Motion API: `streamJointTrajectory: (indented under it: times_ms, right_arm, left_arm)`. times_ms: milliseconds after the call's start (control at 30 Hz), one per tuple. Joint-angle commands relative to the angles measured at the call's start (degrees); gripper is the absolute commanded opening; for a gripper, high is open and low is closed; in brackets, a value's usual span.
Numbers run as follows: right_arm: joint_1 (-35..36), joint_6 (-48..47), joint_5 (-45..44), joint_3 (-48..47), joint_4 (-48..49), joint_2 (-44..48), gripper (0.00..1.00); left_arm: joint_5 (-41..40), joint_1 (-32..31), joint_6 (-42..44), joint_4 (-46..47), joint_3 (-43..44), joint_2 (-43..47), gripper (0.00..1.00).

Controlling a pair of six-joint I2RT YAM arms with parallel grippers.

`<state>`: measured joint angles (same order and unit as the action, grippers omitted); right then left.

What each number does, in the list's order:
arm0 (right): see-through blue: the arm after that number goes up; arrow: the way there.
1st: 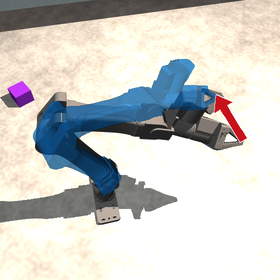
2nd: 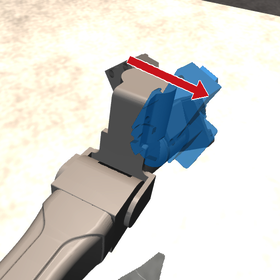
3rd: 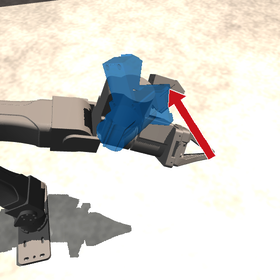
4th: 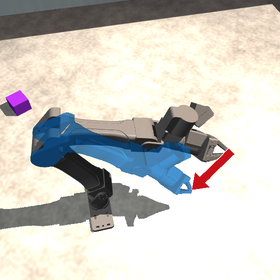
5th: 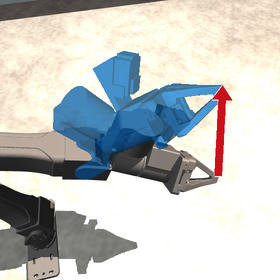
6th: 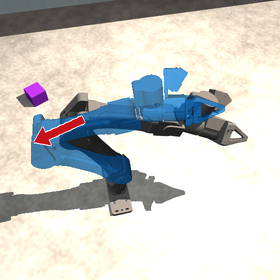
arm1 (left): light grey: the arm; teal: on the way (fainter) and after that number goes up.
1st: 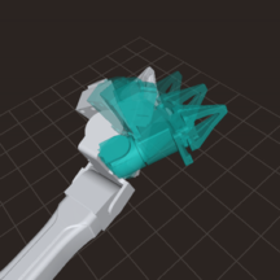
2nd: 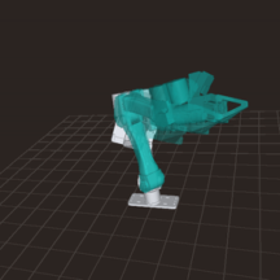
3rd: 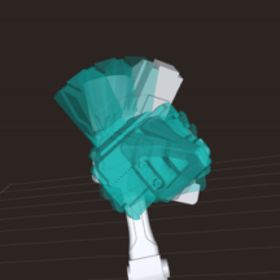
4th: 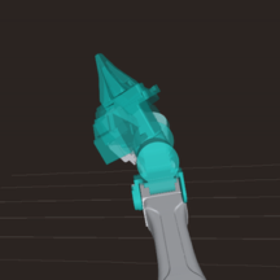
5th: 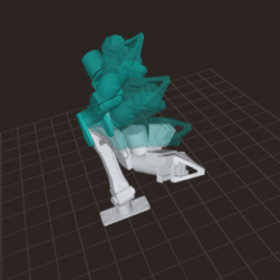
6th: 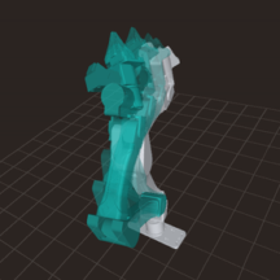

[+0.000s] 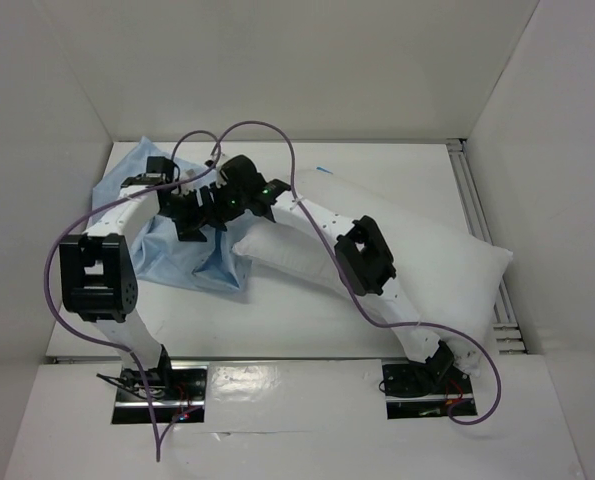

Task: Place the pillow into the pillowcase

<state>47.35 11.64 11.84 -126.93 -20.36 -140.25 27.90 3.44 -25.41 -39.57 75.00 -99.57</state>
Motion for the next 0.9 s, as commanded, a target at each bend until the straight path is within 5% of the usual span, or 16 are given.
streamJointTrajectory:
  times_ms: [0,267,533,700,800,867]
  right_arm:
    - [-0.24,1.19,2.13,-0.16,2.61,4.28,0.0]
    - [-1.3,1.72,3.28,0.37,3.74,4.8,0.0]
    - [-1.83,2.34,3.9,1.51,3.75,5.42,0.0]
    - [-2.35,2.34,4.68,2.66,4.28,6.04,0.0]
    - [-2.35,2.34,5.22,1.95,2.79,6.04,0.31]
    - [-2.35,2.34,5.22,2.65,2.09,6.04,0.42]
  left_arm:
    - [-5.2,-2.29,2.65,1.69,2.16,0.96,0.79]
    - [-18.3,-5.81,3.44,2.22,1.12,0.43,0.73]
    - [-20.25,-6.87,2.21,4.67,-1.17,0.86,0.67]
    - [-13.5,-6.25,3.16,5.65,-2.32,5.34,0.84]
    - [-10.07,-5.21,3.88,5.65,-3.37,5.97,0.89]
    - [-8.66,-4.5,3.88,5.12,-3.37,5.97,0.89]
